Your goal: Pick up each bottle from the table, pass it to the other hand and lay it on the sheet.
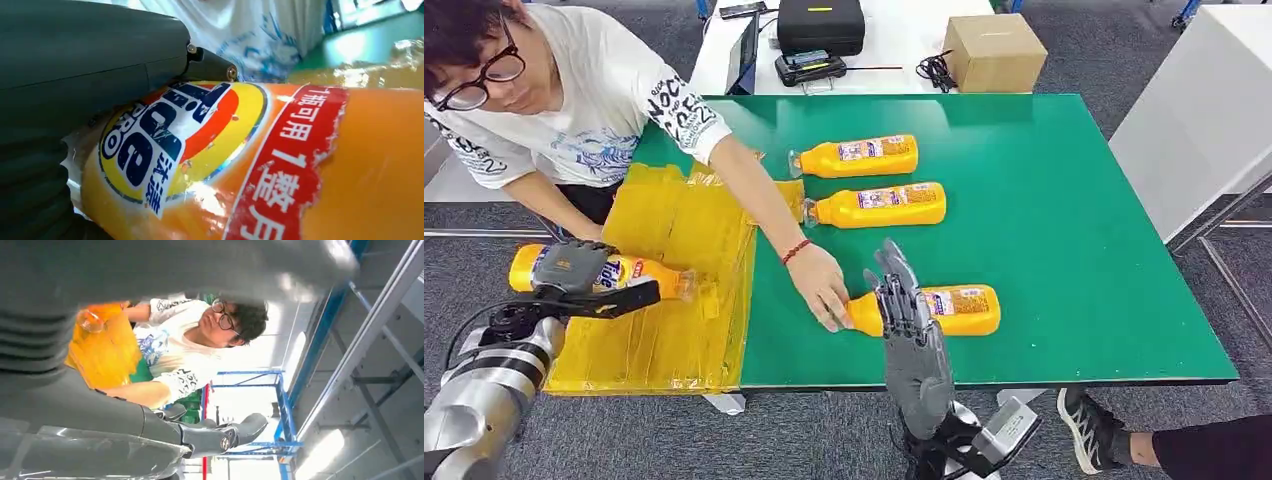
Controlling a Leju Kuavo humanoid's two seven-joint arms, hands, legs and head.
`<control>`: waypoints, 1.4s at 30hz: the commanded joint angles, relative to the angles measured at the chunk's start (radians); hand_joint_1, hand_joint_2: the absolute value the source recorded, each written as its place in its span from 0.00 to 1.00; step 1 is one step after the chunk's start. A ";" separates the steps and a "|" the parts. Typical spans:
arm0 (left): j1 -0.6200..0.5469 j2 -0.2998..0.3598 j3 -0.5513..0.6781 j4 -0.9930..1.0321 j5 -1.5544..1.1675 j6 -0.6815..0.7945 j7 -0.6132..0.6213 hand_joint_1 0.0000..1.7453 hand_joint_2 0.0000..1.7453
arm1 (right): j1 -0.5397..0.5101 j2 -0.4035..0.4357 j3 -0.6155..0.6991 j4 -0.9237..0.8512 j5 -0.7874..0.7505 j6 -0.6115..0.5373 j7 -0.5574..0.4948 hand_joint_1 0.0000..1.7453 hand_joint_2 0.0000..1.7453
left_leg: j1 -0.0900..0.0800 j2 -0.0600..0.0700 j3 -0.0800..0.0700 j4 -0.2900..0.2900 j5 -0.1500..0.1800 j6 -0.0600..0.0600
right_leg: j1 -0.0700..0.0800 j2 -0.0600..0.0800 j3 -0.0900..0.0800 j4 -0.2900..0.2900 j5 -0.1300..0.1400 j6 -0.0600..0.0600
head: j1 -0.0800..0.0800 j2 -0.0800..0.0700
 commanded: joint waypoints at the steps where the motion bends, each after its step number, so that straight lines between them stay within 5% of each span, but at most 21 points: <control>1: -0.035 -0.016 -0.011 0.066 0.052 -0.044 -0.048 1.00 1.00 | -0.025 -0.001 -0.033 0.087 -0.003 0.004 0.002 0.00 1.00 | 0.001 0.000 0.002 0.000 -0.001 -0.001 | 0.001 -0.001 0.002 -0.001 0.000 -0.001 | 0.000 0.000; 14: 0.045 -0.165 -0.054 -0.089 0.293 -0.006 -0.171 1.00 1.00 | -0.032 -0.003 -0.015 0.134 0.013 -0.012 0.009 0.00 1.00 | 0.002 -0.004 0.003 0.000 -0.001 -0.002 | 0.003 -0.005 0.006 -0.003 -0.002 -0.002 | 0.000 0.000; 30: 0.049 -0.100 -0.237 0.026 0.102 0.006 -0.041 1.00 1.00 | -0.039 -0.005 -0.012 0.157 0.015 0.001 0.016 0.00 1.00 | 0.002 0.002 0.003 0.000 -0.001 -0.001 | 0.002 0.001 0.004 -0.002 0.000 -0.002 | 0.000 0.000; 42: 0.024 -0.111 -0.237 0.073 0.097 -0.062 0.004 1.00 1.00 | -0.030 -0.004 -0.012 0.149 0.024 -0.010 0.019 0.00 1.00 | 0.001 0.002 0.006 -0.001 -0.001 -0.002 | 0.002 0.001 0.007 -0.002 0.000 -0.002 | 0.000 0.000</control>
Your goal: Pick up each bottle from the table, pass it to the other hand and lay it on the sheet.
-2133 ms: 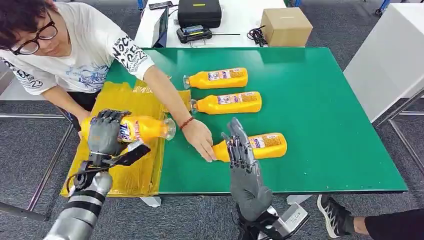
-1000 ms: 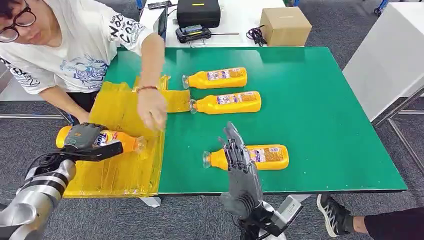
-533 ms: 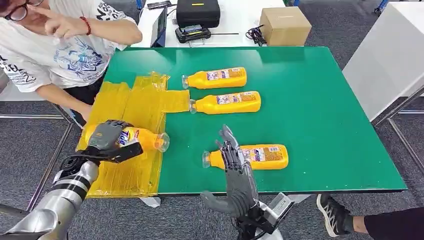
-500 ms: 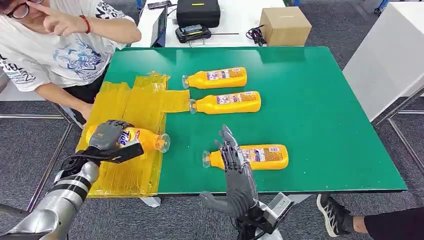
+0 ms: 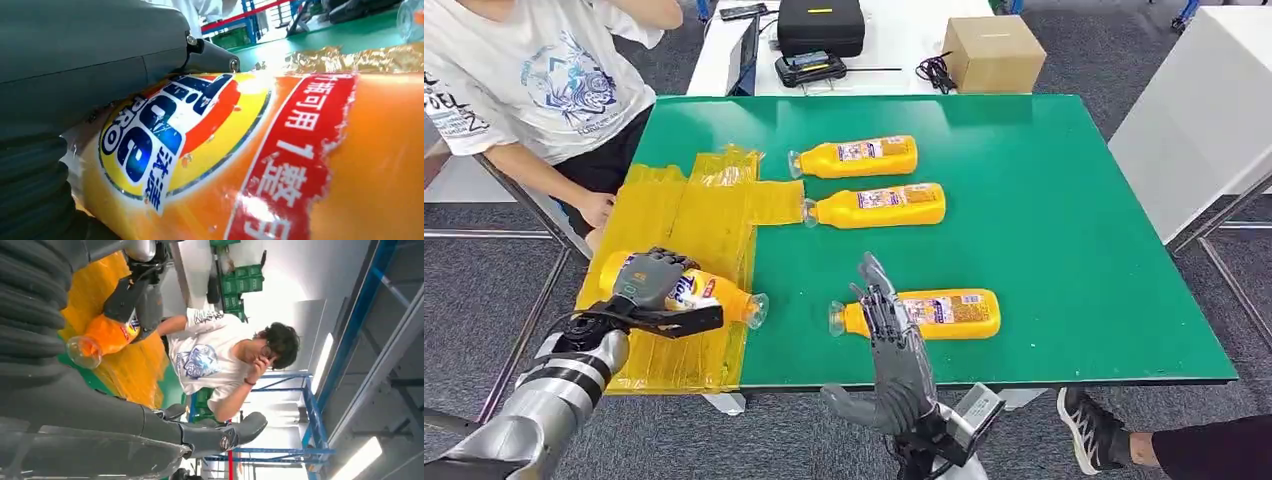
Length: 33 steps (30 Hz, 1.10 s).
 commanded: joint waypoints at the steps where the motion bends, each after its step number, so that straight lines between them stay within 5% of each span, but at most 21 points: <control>1: -0.031 0.013 -0.038 0.119 0.019 -0.044 0.011 1.00 1.00 | -0.021 -0.013 -0.005 0.043 0.006 -0.013 0.005 0.00 1.00 | 0.001 0.002 0.003 -0.001 -0.001 -0.001 | 0.001 0.002 0.003 -0.001 0.000 -0.002 | 0.000 0.000; 4: -0.026 -0.003 0.002 0.111 0.079 -0.077 -0.021 1.00 1.00 | -0.020 -0.014 -0.005 0.043 0.006 -0.015 0.007 0.00 1.00 | 0.002 0.003 0.005 -0.001 -0.001 -0.002 | 0.002 0.002 0.003 -0.001 0.000 -0.003 | 0.000 0.000; 5: -0.028 -0.006 0.009 0.115 0.091 -0.100 -0.025 0.93 1.00 | -0.020 -0.014 -0.005 0.045 0.006 -0.015 0.007 0.00 1.00 | 0.002 0.002 0.005 -0.001 -0.001 -0.002 | 0.002 0.001 0.003 -0.002 0.000 -0.002 | 0.000 0.000; 7: -0.027 -0.010 0.017 0.117 0.110 -0.136 -0.031 0.60 1.00 | -0.022 -0.013 -0.005 0.049 0.006 -0.015 0.007 0.00 1.00 | 0.002 0.002 0.005 -0.001 -0.001 -0.002 | 0.002 0.001 0.004 -0.002 0.000 -0.002 | 0.000 0.000; 8: -0.027 -0.014 0.036 0.122 0.144 -0.171 -0.044 0.30 1.00 | -0.024 -0.014 -0.004 0.053 0.006 -0.013 0.008 0.00 1.00 | 0.002 0.003 0.006 -0.001 -0.001 -0.002 | 0.003 0.002 0.005 -0.002 0.000 -0.002 | 0.000 0.000; 9: -0.027 -0.011 0.036 0.126 0.156 -0.204 -0.049 0.11 1.00 | -0.025 -0.013 -0.005 0.057 0.006 -0.012 0.008 0.00 1.00 | 0.001 0.002 0.005 -0.001 -0.001 -0.001 | 0.001 0.001 0.004 -0.002 0.000 -0.002 | 0.000 0.000; 10: -0.024 -0.010 0.053 0.126 0.196 -0.250 -0.062 0.05 1.00 | -0.027 -0.013 -0.006 0.062 0.005 -0.011 0.008 0.00 1.00 | 0.002 0.003 0.007 -0.002 -0.001 -0.002 | 0.002 0.001 0.006 -0.003 0.000 -0.002 | 0.000 0.000; 16: -0.009 -0.004 0.081 0.127 0.272 -0.329 -0.093 0.00 1.00 | -0.033 -0.010 -0.013 0.082 0.002 -0.012 0.008 0.00 1.00 | 0.002 0.004 0.007 -0.002 -0.001 -0.002 | 0.002 0.003 0.007 -0.003 0.000 -0.002 | 0.000 0.000; 17: -0.008 -0.004 0.080 0.126 0.273 -0.331 -0.094 0.00 0.00 | -0.034 -0.010 -0.014 0.083 0.002 -0.012 0.007 0.00 1.00 | 0.001 0.003 0.007 -0.002 -0.001 -0.001 | 0.001 0.002 0.006 -0.002 0.000 -0.002 | 0.000 0.000; 27: 0.004 0.006 0.070 0.123 0.317 -0.388 -0.102 0.00 0.00 | -0.041 -0.007 -0.017 0.096 -0.001 -0.010 0.007 0.00 1.00 | 0.000 0.001 0.010 -0.002 -0.001 -0.001 | 0.000 0.002 0.010 -0.002 0.000 -0.002 | 0.000 0.000; 33: 0.040 0.044 0.107 0.111 0.470 -0.558 -0.178 0.00 0.00 | -0.057 -0.005 -0.016 0.138 -0.005 -0.009 0.007 0.00 1.00 | 0.000 0.002 0.011 -0.003 -0.001 -0.001 | 0.000 0.003 0.011 -0.002 0.000 -0.001 | 0.000 0.000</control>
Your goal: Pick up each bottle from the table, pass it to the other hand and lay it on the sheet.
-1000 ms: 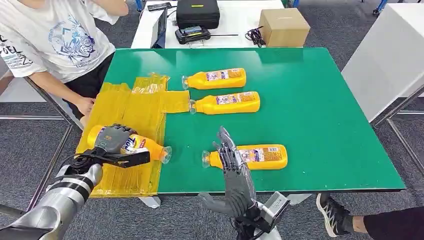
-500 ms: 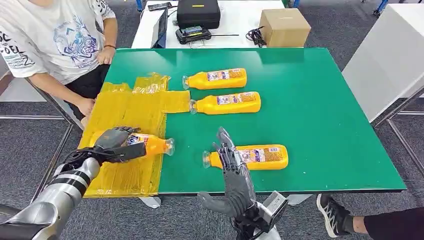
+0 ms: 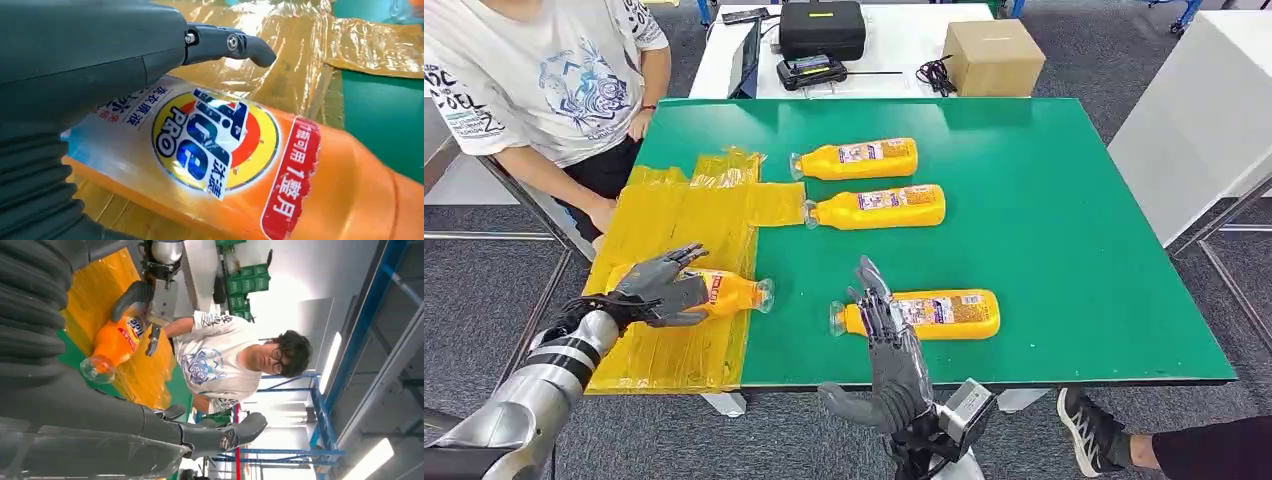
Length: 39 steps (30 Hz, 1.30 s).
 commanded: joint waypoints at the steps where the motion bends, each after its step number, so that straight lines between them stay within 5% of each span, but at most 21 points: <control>1: 0.079 0.038 0.041 0.069 0.126 -0.161 -0.062 0.00 0.00 | -0.048 -0.005 -0.014 0.100 -0.004 0.000 0.000 0.00 1.00 | 0.001 0.007 0.005 -0.003 -0.001 -0.002 | 0.001 0.007 0.003 -0.004 0.001 -0.002 | 0.000 0.000; 5: 0.105 0.006 0.087 0.023 0.263 -0.155 -0.133 0.00 0.00 | -0.049 -0.007 -0.003 0.103 0.001 -0.005 -0.008 0.00 1.00 | 0.001 0.005 0.006 -0.003 -0.001 -0.001 | 0.001 0.005 0.004 -0.003 0.001 -0.002 | 0.000 0.000; 9: 0.129 -0.131 0.216 -0.108 0.448 0.155 -0.215 0.00 0.00 | -0.032 -0.007 0.014 0.091 0.004 -0.048 0.003 0.00 1.00 | 0.001 0.000 0.004 -0.002 0.000 -0.001 | 0.001 -0.001 0.004 -0.003 0.000 -0.002 | 0.000 0.000; 15: 0.189 -0.171 0.241 -0.317 0.499 0.520 -0.310 0.00 0.00 | -0.046 -0.033 0.046 0.111 0.022 -0.094 -0.001 0.00 1.00 | 0.002 -0.001 -0.003 0.001 0.000 0.000 | 0.002 -0.001 -0.003 -0.002 0.000 -0.002 | 0.000 0.000; 18: 0.192 -0.176 0.240 -0.336 0.507 0.553 -0.310 0.00 0.00 | -0.051 -0.034 0.048 0.117 0.023 -0.096 -0.002 0.00 1.00 | 0.002 0.001 -0.003 0.000 -0.001 0.000 | 0.002 0.000 -0.003 -0.002 0.000 -0.002 | 0.000 0.000; 19: 0.202 -0.150 0.187 -0.360 0.381 0.763 -0.310 0.00 0.00 | -0.061 -0.043 0.069 0.127 0.036 -0.091 0.004 0.00 1.00 | 0.002 0.000 -0.003 0.000 0.000 0.000 | 0.002 -0.001 -0.004 -0.002 0.000 -0.001 | 0.000 0.000; 21: 0.222 -0.223 0.332 -0.474 0.155 0.763 -0.310 0.00 0.00 | -0.065 -0.046 0.092 0.138 0.053 -0.083 0.011 0.00 1.00 | 0.003 0.000 -0.002 0.000 -0.001 -0.001 | 0.003 -0.001 -0.002 -0.002 -0.001 -0.003 | 0.000 0.000; 33: 0.233 -0.249 0.306 -0.518 0.256 0.763 -0.310 0.00 0.00 | -0.054 -0.057 0.103 0.125 0.098 -0.119 0.014 0.00 1.00 | 0.002 0.001 -0.007 0.000 0.000 0.000 | 0.002 0.000 -0.007 -0.002 0.000 -0.001 | 0.000 0.000; 35: 0.211 -0.253 0.275 -0.439 0.625 0.634 -0.310 0.00 0.00 | -0.050 -0.087 0.103 0.101 0.210 -0.204 0.036 0.00 1.00 | 0.002 -0.001 -0.006 0.000 0.000 0.000 | 0.002 -0.002 -0.006 -0.002 0.000 -0.002 | 0.000 0.000; 39: 0.296 -0.305 0.323 -0.473 0.918 0.410 -0.272 0.00 0.00 | -0.071 -0.199 0.017 0.097 0.500 -0.399 0.216 0.00 1.00 | 0.001 -0.001 -0.006 -0.001 0.000 0.001 | 0.001 -0.001 -0.006 -0.003 0.000 -0.001 | -0.001 0.000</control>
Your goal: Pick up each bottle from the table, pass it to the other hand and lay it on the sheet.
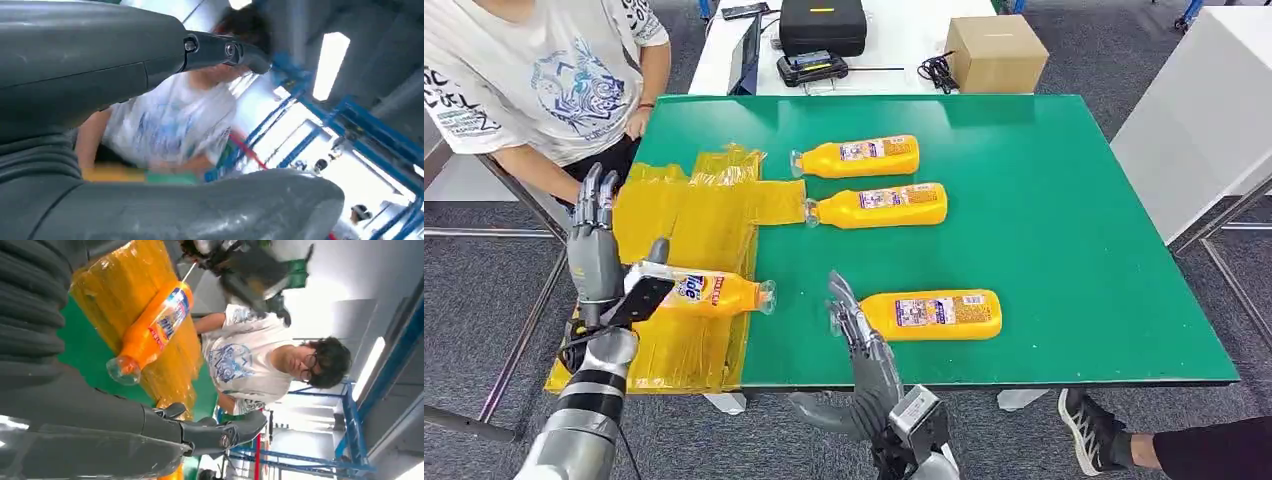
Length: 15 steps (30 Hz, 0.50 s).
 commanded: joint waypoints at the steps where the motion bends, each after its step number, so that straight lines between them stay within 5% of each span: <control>1: 0.077 -0.080 0.052 0.023 0.488 -0.300 0.017 0.00 0.00 | -0.065 -0.204 -0.090 0.028 0.353 -0.232 0.203 0.00 1.00 | 0.002 0.001 0.005 -0.002 -0.001 -0.001 | 0.002 0.000 0.007 -0.004 0.000 -0.001 | 0.000 0.000; 2: 0.105 -0.085 0.043 0.007 0.505 -0.310 0.013 0.00 1.00 | -0.081 -0.217 -0.124 0.048 0.400 -0.265 0.231 0.00 1.00 | 0.001 0.001 0.005 -0.002 -0.001 0.000 | 0.001 0.000 0.006 -0.004 0.000 -0.001 | 0.000 0.000; 15: 0.274 -0.102 -0.101 -0.095 0.455 -0.297 0.026 0.00 1.00 | -0.260 -0.343 -0.214 0.192 0.607 -0.236 0.409 0.00 1.00 | -0.001 0.002 0.001 0.000 -0.002 0.000 | -0.001 0.001 0.003 -0.003 0.001 0.000 | 0.000 0.000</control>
